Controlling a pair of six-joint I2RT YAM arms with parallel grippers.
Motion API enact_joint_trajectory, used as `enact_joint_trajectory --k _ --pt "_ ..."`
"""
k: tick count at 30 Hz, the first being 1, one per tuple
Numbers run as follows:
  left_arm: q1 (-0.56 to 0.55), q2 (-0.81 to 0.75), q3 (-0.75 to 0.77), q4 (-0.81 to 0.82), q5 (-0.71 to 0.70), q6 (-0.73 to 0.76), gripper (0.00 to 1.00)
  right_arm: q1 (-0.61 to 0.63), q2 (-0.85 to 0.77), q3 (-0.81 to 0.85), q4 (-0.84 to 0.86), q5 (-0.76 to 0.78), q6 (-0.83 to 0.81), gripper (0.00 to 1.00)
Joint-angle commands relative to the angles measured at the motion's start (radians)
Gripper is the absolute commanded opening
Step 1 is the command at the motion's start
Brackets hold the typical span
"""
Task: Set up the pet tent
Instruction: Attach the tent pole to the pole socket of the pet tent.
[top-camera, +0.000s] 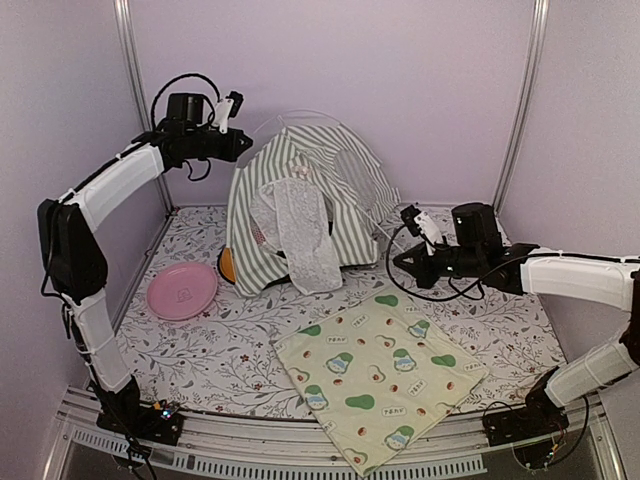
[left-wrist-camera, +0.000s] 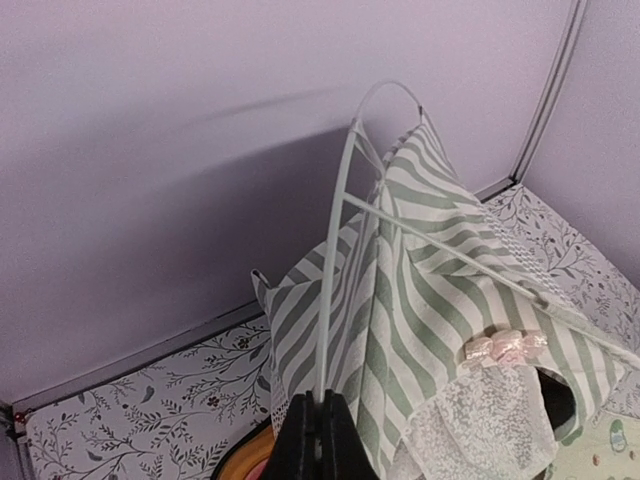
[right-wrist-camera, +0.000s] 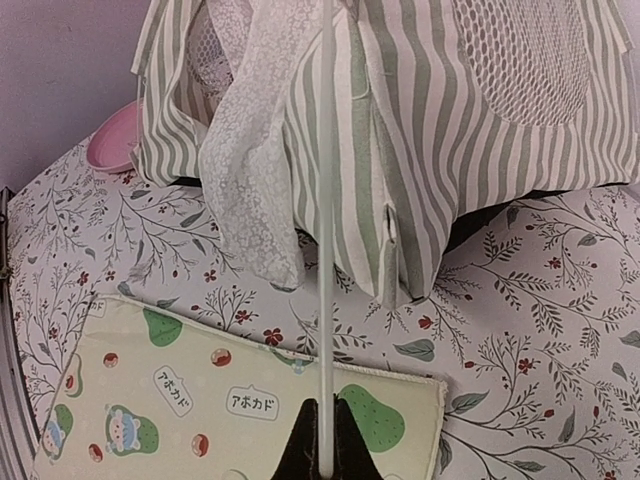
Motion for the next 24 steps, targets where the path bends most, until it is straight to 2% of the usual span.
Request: enact_joint_trajectory --k 1,24 --pt "-0.009 -0.053 -0.014 0.037 -0.016 -0.008 0.0 0.009 -0.011 0.012 0.05 0.023 0.042 0.0" --pt "-0.015 -0.079 -0.086 0.069 -0.013 -0.065 0.0 0.008 0.008 0.007 0.083 0.054 0.106 0.0"
